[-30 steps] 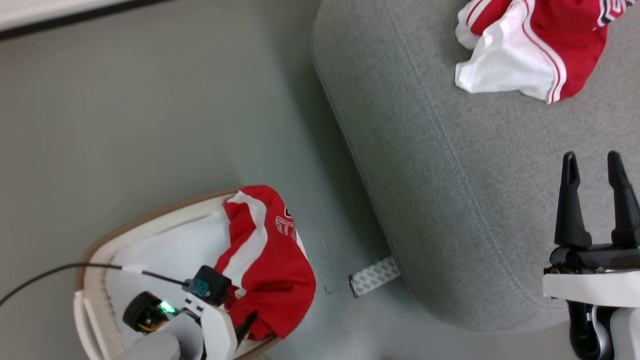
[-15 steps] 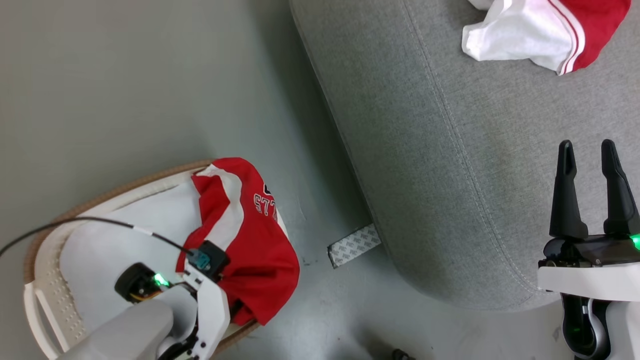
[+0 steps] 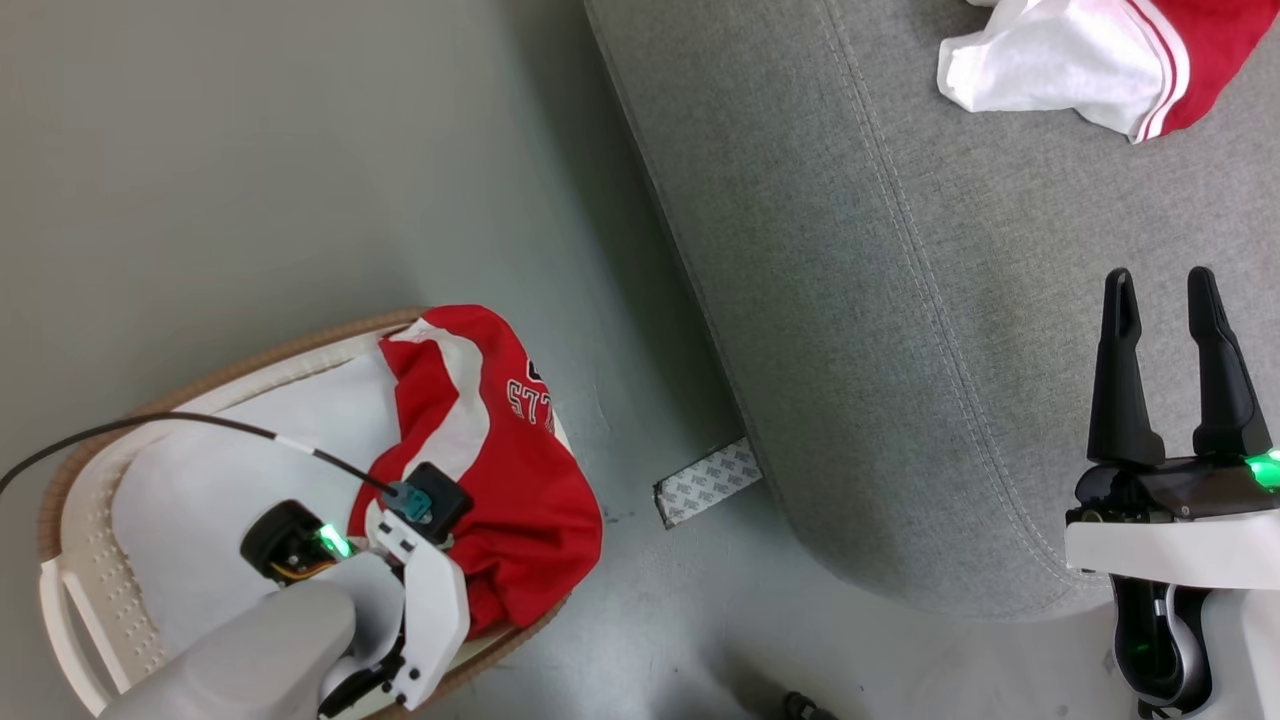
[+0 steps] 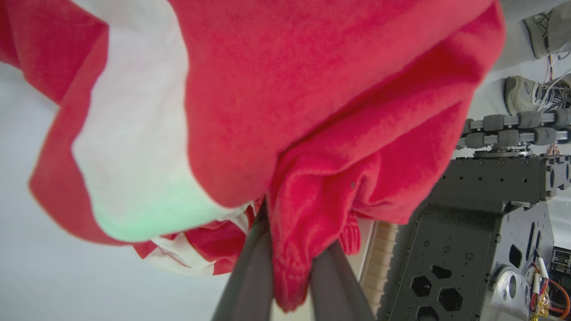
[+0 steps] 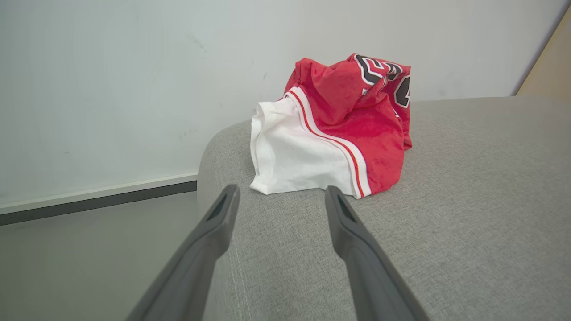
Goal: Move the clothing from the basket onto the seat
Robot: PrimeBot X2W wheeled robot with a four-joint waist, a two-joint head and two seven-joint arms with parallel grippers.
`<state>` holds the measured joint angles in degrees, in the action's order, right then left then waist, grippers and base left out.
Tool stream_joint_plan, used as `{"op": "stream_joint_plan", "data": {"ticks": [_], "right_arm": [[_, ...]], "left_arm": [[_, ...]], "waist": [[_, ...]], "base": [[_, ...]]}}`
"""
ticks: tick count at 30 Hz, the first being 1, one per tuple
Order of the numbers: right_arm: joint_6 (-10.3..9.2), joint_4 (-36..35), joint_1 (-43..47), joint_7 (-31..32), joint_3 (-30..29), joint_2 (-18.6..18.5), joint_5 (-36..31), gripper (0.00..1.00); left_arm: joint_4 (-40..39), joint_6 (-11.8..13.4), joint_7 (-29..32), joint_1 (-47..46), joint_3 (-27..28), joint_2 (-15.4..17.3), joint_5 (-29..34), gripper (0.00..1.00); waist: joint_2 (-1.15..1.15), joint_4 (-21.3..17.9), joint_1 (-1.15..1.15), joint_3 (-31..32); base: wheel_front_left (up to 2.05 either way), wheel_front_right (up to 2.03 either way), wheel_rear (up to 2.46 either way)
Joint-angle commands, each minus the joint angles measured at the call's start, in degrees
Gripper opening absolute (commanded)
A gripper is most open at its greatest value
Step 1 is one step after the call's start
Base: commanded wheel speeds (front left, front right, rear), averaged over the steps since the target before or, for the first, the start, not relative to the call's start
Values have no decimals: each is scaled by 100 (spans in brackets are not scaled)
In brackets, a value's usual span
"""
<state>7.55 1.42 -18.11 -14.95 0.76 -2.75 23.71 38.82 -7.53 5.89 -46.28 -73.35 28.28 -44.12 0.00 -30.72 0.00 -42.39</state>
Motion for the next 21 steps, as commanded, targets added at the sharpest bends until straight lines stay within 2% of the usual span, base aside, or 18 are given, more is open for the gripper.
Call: {"op": "stream_joint_plan", "data": {"ticks": [1, 10, 21], "right_arm": [[-13, 18, -61, -13, 0, -3, -57, 100], [-14, 76, 10, -13, -124, -3, -258, 100], [-14, 313, 139, -12, -189, -6, -685, 100]], "left_arm": [[-4, 3, -40, 56, -6, 29, 1, 0], [123, 3, -457, 156, -4, -266, -192, 0], [433, 3, -1366, 436, -6, -769, -656, 0]], "waist": [[0, 23, 0, 31], [0, 293, 0, 532], [0, 927, 0, 1788]], "base": [[0, 0, 0], [0, 0, 0], [0, 0, 0]]}}
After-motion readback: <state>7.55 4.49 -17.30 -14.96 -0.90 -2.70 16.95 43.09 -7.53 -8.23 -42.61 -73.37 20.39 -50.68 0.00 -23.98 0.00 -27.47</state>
